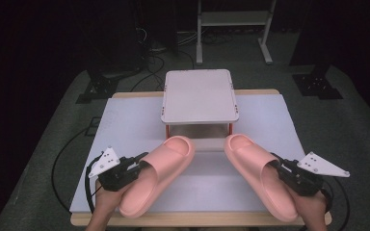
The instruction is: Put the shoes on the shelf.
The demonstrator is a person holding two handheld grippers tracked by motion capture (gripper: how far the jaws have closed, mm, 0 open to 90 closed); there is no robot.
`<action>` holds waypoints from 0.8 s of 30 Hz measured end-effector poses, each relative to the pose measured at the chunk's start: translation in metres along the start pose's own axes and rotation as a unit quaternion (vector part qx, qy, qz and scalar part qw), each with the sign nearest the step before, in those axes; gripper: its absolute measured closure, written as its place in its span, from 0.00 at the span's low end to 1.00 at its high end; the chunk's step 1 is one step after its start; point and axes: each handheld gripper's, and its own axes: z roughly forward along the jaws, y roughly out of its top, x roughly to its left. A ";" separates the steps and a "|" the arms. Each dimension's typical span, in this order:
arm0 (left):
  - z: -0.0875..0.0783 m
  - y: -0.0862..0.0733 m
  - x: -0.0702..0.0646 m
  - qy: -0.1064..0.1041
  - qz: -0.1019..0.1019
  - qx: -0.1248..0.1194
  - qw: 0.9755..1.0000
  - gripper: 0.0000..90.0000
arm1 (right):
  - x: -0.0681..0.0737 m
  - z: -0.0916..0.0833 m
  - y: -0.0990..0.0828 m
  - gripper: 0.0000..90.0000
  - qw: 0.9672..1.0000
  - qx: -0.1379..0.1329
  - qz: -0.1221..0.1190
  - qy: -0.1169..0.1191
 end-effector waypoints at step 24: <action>0.005 0.034 0.014 -0.003 0.009 -0.017 1.000 0.85 | 0.004 0.016 0.043 0.91 1.000 -0.025 -0.018 0.008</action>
